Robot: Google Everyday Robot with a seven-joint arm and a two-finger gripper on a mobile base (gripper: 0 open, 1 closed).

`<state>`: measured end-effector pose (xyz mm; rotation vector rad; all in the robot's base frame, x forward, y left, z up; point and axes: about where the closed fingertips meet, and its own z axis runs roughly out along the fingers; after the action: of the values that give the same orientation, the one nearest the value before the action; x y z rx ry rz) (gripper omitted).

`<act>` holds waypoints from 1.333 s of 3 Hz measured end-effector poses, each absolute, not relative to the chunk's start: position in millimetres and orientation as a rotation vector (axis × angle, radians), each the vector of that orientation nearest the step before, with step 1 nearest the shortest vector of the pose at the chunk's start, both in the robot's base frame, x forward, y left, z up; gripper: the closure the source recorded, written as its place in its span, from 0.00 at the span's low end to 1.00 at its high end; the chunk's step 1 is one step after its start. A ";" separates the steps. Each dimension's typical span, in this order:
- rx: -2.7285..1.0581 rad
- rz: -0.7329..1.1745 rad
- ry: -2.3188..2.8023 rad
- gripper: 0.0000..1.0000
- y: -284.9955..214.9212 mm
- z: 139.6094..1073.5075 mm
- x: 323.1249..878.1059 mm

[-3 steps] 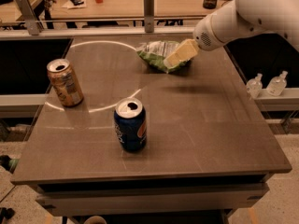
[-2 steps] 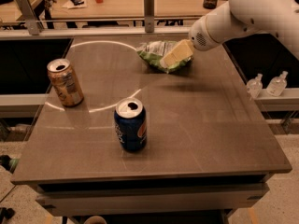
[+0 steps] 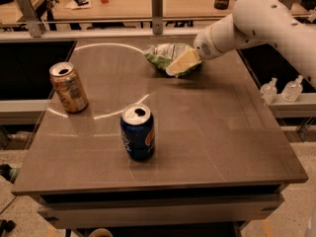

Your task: Pick green jalapeno chip bag

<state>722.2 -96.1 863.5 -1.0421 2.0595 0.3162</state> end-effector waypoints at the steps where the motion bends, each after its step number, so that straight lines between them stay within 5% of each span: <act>1: -1.070 0.332 2.046 0.00 -89.4 852.7 735.8; 2: -1.111 0.367 2.024 0.16 -82.0 849.0 739.9; 4: -1.161 0.391 1.929 0.64 -75.6 881.9 735.6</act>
Offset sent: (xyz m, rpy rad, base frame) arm 0.0210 0.0190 -0.0135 0.0241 0.0034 0.1298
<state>735.6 -75.6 881.9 -1.1612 1.9291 0.3905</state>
